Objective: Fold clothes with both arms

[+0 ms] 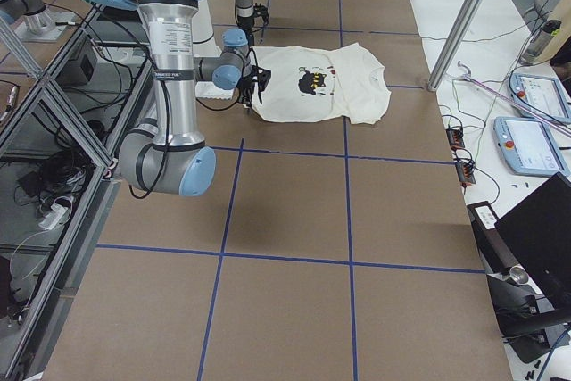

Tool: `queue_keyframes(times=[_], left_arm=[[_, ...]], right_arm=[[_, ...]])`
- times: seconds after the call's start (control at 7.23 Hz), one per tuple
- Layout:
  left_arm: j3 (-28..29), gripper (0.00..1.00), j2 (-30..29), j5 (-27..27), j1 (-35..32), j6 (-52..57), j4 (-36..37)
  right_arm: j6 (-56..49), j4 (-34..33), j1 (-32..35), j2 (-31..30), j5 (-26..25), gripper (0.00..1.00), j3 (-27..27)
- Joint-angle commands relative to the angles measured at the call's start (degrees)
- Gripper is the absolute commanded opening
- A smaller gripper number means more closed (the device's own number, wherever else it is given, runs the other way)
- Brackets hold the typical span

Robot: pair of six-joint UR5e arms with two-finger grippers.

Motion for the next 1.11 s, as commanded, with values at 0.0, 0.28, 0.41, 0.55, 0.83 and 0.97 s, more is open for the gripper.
queue_keyframes(times=[0.0, 0.28, 0.41, 0.55, 0.83, 0.97], left_arm=[[1.6, 0.92, -0.2, -0.1, 0.3, 0.1, -1.0], [1.7, 0.86, -0.1, -0.1, 0.3, 0.1, -1.0], [1.7, 0.78, -0.1, -0.1, 0.3, 0.0, -1.0], [1.7, 0.64, -0.1, -0.1, 0.3, -0.1, -1.0], [1.7, 0.38, -0.3, -0.1, 0.3, -0.8, -1.0], [1.7, 0.3, -0.3, -0.1, 0.3, -1.1, -1.0]], right_arm=[[-0.1, 0.0, 0.4, 0.0, 0.1, 0.0, 0.0], [-0.2, 0.1, 0.7, 0.0, 0.4, 0.0, 0.0], [-0.2, 0.0, 0.7, 0.0, 0.4, 0.0, 0.0], [-0.2, 0.0, 0.7, 0.0, 0.4, 0.0, 0.0], [-0.2, 0.0, 0.7, 0.0, 0.4, 0.0, 0.0], [-0.2, 0.0, 0.8, 0.0, 0.4, 0.0, 0.0]])
